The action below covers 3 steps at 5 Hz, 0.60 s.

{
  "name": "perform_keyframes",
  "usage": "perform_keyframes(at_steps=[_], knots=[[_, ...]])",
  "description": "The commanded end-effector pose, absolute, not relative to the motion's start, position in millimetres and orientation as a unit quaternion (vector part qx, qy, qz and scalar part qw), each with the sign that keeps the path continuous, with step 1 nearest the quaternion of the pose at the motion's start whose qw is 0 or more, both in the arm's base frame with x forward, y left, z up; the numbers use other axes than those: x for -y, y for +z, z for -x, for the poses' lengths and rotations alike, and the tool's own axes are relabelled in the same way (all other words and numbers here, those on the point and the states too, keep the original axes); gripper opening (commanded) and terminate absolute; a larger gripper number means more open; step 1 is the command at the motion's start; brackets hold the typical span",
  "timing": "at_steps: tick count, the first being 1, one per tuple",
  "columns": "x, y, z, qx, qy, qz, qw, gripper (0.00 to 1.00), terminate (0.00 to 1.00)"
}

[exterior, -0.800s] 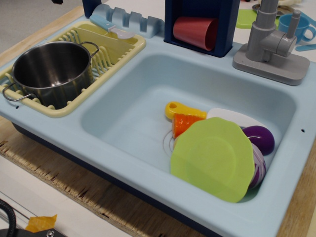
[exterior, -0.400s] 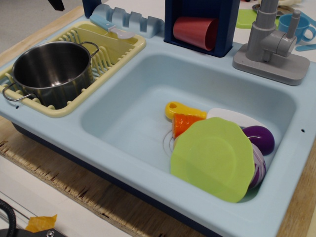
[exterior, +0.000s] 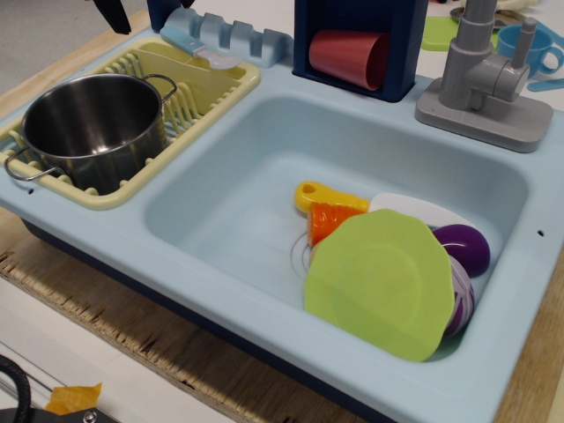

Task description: Put spoon in pot

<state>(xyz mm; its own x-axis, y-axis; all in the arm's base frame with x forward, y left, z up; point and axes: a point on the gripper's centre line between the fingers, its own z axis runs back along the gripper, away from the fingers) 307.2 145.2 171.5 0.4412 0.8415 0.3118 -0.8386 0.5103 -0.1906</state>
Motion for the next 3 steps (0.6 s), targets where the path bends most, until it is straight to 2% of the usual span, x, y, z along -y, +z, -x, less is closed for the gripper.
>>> perform_keyframes(at_steps=[1, 3], knots=[[-145, 177, -320, 0.196, 0.490, 0.010, 0.849, 1.00, 0.00], [-147, 166, -325, 0.193, 0.488, 0.016, 0.851, 1.00, 0.00]])
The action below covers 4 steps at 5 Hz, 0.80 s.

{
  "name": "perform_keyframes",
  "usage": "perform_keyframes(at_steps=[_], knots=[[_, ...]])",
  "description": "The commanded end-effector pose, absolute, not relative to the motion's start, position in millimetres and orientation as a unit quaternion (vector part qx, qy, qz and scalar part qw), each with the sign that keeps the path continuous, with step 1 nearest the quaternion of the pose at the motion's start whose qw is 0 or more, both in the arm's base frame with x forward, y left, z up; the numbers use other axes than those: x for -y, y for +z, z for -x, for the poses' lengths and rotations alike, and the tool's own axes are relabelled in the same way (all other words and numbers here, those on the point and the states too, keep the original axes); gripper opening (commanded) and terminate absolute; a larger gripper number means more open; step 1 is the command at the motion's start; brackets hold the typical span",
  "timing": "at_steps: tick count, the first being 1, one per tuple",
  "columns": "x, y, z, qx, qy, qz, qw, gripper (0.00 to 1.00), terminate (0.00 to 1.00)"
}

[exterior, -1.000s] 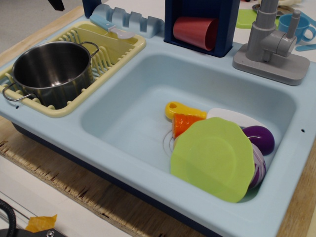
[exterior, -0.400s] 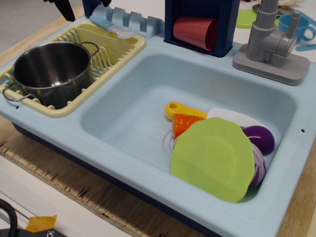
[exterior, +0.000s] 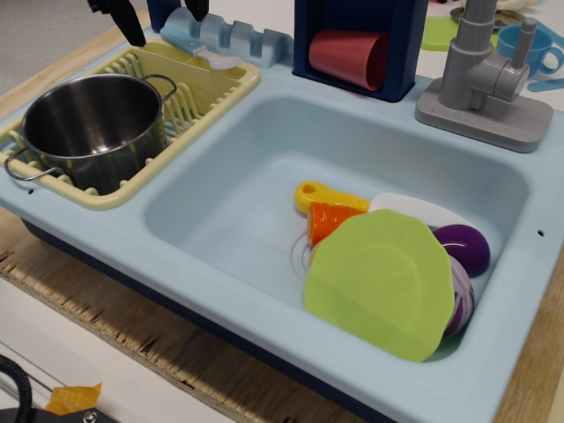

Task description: Put spoon in pot

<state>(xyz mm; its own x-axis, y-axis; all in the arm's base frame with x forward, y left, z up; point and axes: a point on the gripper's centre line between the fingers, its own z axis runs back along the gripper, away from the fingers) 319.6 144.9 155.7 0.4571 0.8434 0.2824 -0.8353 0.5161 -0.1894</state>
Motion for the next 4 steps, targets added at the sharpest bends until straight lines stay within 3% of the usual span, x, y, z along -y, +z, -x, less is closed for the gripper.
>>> perform_keyframes(at_steps=[1, 4], knots=[[-147, 160, -327, 0.184, 0.487, 0.016, 0.853, 1.00, 0.00], [-148, 144, -339, 0.161, 0.480, 0.016, 0.862, 1.00, 0.00]])
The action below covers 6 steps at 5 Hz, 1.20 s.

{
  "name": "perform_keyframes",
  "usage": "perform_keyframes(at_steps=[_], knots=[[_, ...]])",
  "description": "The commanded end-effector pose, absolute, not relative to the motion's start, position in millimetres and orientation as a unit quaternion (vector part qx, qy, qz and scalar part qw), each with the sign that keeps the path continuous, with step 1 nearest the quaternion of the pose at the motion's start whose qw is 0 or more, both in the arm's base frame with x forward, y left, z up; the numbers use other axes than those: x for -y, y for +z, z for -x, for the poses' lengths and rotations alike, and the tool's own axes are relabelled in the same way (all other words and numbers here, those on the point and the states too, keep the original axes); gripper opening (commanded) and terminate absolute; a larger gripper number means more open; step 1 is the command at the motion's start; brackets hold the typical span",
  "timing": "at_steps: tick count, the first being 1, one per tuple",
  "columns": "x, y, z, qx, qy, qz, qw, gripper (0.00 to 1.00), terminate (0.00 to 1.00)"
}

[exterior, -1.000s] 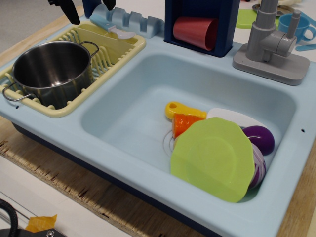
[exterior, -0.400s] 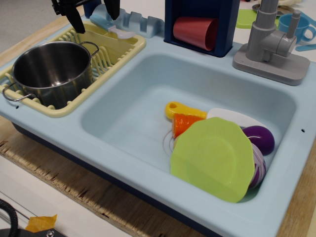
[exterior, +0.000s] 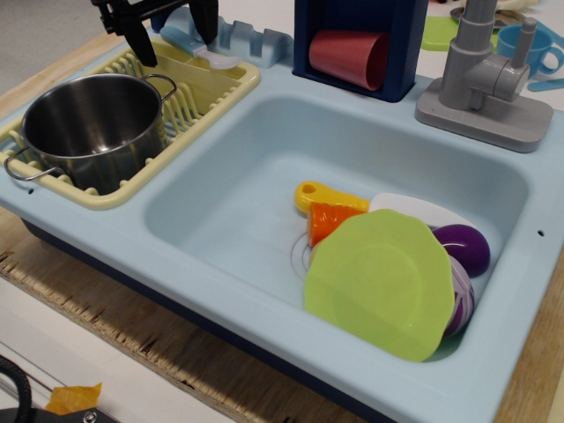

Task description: Put spoon in pot

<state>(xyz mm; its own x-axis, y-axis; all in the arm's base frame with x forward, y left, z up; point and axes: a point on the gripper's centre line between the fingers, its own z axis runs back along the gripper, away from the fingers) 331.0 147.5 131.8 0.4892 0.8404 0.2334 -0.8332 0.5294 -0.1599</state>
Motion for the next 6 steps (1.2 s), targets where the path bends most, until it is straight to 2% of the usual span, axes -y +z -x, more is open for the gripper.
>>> perform_keyframes(at_steps=[1, 2, 4, 6], knots=[[-148, 141, -341, 0.146, 0.482, 0.010, 0.864, 1.00, 0.00], [-149, 139, -342, 0.134, 0.483, 0.001, 0.865, 0.00, 0.00], [-146, 130, -348, 0.099, 0.487, -0.003, 0.868, 0.00, 0.00], [-151, 166, -332, 0.129, 0.512, -0.029, 0.848, 0.00, 0.00]])
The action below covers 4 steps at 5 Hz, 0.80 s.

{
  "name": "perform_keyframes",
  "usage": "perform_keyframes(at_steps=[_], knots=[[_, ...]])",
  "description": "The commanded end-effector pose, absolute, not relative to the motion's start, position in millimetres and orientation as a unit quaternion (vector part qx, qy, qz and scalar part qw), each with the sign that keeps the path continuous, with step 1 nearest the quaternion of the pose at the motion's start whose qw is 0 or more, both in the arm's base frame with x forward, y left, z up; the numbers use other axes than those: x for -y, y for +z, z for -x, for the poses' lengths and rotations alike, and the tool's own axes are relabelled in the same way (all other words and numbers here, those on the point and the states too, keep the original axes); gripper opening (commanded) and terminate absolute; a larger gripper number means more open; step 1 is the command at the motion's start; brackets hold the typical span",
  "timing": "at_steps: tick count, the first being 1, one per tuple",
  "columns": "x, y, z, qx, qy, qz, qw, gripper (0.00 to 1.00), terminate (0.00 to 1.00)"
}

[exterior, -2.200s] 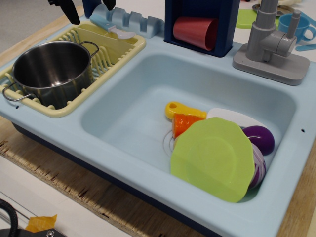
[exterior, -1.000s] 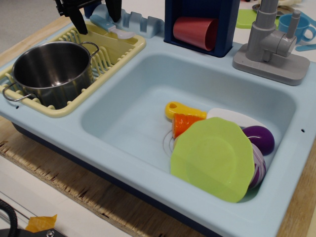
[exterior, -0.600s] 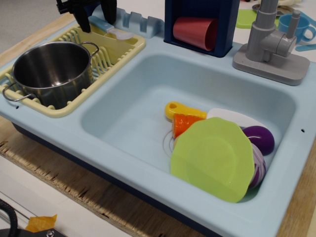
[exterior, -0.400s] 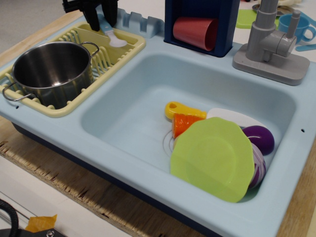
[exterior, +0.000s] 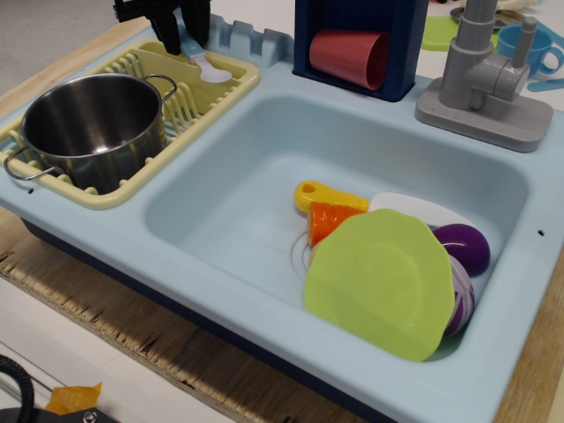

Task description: Put spoon in pot

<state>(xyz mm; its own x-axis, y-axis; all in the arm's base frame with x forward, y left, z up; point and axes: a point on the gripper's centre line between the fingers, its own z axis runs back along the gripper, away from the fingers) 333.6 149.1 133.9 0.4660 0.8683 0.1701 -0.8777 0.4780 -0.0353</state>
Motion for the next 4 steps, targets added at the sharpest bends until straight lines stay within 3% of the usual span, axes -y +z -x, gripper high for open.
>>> perform_keyframes(at_steps=[1, 2, 3, 4], knots=[[-158, 180, -324, 0.132, 0.521, -0.052, 0.841, 0.00, 0.00], [-166, 192, -310, 0.138, 0.539, -0.072, 0.828, 0.00, 0.00], [-171, 194, -292, 0.151, 0.546, -0.128, 0.814, 0.00, 0.00], [-176, 196, -280, 0.172, 0.540, -0.142, 0.811, 0.00, 0.00]])
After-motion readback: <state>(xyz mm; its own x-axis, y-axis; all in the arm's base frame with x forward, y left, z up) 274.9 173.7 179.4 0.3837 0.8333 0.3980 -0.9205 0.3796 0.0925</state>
